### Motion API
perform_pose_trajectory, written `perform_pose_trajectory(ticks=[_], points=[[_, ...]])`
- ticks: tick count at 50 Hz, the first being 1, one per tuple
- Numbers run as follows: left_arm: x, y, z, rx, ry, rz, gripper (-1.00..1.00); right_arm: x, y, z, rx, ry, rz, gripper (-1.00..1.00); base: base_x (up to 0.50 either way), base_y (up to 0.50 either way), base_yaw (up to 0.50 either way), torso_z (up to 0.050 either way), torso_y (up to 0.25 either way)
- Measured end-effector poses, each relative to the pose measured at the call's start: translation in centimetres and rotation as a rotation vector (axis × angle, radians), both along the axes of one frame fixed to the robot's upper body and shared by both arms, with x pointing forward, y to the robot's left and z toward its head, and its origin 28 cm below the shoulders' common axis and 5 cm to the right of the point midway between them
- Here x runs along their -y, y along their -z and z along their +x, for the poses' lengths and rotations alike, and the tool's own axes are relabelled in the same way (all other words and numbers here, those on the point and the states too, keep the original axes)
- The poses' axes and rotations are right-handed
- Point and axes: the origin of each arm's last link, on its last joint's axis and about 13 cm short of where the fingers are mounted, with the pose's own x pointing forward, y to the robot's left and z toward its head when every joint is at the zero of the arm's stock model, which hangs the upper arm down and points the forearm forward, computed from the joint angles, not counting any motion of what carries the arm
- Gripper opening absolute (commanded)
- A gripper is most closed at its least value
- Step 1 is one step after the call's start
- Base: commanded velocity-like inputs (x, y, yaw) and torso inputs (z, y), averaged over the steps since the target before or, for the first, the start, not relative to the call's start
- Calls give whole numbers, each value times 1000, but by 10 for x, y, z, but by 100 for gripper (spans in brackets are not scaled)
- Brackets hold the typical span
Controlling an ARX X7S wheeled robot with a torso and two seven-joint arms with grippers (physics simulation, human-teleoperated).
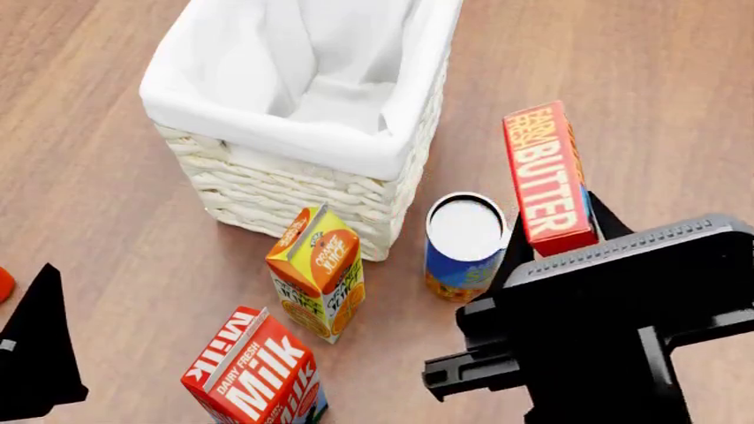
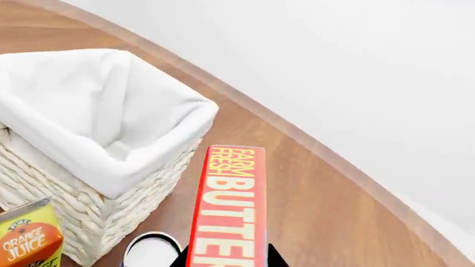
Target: Pick up the butter and put it in the basket.
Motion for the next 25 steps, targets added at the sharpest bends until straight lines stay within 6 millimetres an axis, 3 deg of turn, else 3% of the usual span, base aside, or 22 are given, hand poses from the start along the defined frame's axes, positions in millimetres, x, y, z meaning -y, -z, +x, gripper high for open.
perform_pose_trajectory(ticks=[25], points=[[-3,-1,4,4,-10,-9,100,27,-56,44,-41,-2,83,-100,0,0,0,0,1]])
